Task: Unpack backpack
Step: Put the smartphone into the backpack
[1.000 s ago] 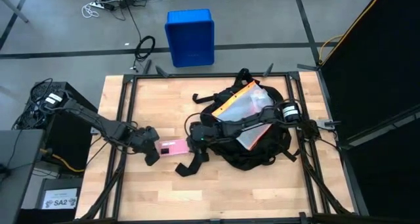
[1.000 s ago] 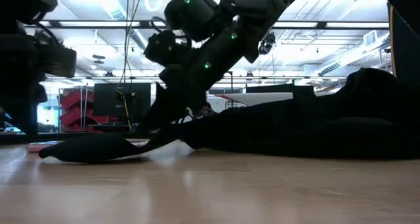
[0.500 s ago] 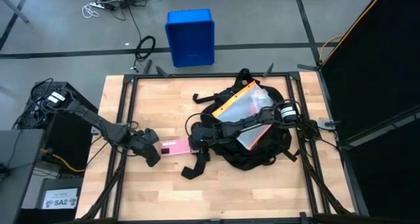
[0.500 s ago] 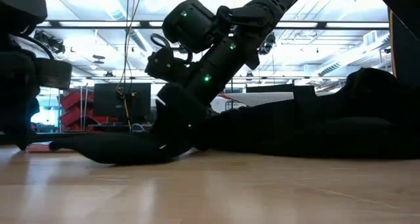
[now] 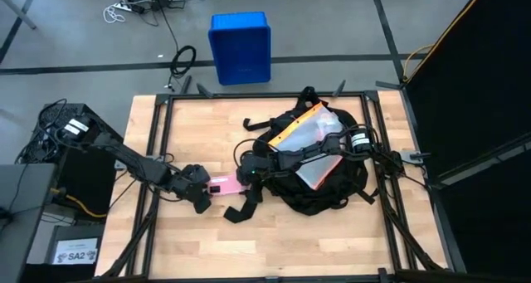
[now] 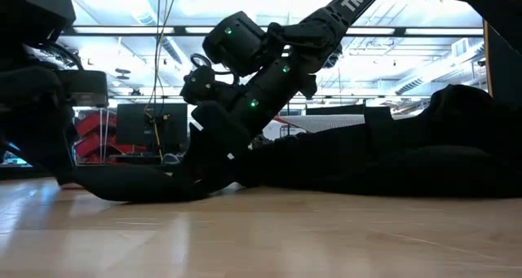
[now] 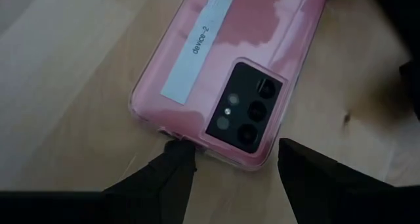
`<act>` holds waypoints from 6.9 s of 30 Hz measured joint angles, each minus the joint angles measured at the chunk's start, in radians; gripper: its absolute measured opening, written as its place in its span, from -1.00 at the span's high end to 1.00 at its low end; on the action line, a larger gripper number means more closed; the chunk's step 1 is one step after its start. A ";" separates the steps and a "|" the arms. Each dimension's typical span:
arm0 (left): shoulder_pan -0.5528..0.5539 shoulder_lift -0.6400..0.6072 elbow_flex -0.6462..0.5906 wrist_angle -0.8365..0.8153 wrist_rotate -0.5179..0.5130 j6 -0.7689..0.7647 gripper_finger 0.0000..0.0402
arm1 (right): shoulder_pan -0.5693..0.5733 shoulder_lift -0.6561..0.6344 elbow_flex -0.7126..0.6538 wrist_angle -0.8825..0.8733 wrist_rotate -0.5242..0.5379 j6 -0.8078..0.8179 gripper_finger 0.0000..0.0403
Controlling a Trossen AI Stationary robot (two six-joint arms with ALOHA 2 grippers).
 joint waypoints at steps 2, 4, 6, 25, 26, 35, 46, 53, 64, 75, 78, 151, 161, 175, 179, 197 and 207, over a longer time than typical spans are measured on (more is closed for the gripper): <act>0.001 -0.001 0.002 0.020 -0.017 0.029 0.04 | 0.000 0.000 0.000 0.002 0.002 0.000 -0.74; 0.003 0.002 0.009 0.045 -0.042 0.089 0.04 | 0.001 0.000 -0.001 0.002 0.013 0.006 -0.72; 0.004 0.004 0.016 0.046 -0.051 0.143 0.04 | 0.001 0.000 -0.001 -0.004 0.017 0.007 -0.68; 0.007 0.008 0.025 0.025 -0.104 0.336 0.04 | 0.000 0.000 -0.003 -0.020 0.021 0.006 -0.63; 0.007 0.008 0.025 0.025 -0.104 0.328 0.04 | -0.001 0.000 -0.003 -0.017 0.020 0.007 -0.63; 0.006 0.003 0.039 -0.040 -0.080 0.112 0.04 | -0.020 -0.030 -0.005 -0.009 -0.020 0.025 -0.62; -0.040 0.000 0.142 -0.229 -0.165 0.218 0.04 | -0.072 -0.057 -0.006 -0.009 -0.183 0.082 -0.61; -0.075 0.001 0.268 -0.445 -0.281 0.329 0.04 | -0.103 -0.058 -0.005 -0.014 -0.276 0.116 -0.61; -0.134 0.045 0.306 -0.300 -0.313 0.637 0.04 | -0.149 -0.059 -0.005 -0.022 -0.417 0.183 -0.60; -0.108 0.285 0.305 -0.213 -0.372 0.660 0.04 | -0.160 -0.060 -0.005 -0.024 -0.450 0.200 -0.60; -0.083 0.344 0.305 -0.205 -0.430 0.630 0.04 | -0.161 -0.060 -0.005 -0.023 -0.456 0.200 -0.60; 0.559 0.914 1.355 0.010 0.320 2.244 1.00 | 0.399 -1.061 -0.667 -0.906 0.253 0.939 -0.17; 0.511 0.934 1.357 0.051 0.444 2.333 1.00 | 0.542 -1.061 -0.712 -0.625 0.249 1.062 -0.04; 0.458 1.001 1.370 0.136 0.370 2.388 1.00 | 0.613 -1.072 -0.630 -0.681 0.317 1.102 0.07; 0.457 1.003 1.427 0.087 0.304 2.293 1.00 | 0.615 -1.074 -0.570 -0.810 0.455 1.091 0.10; 0.535 1.002 1.642 -0.344 0.243 1.903 1.00 | 0.556 -0.914 -0.601 -1.116 0.975 1.089 0.09; 0.517 1.002 1.642 -0.333 0.228 1.884 1.00 | 0.428 -0.856 -0.600 -1.080 1.023 0.984 0.39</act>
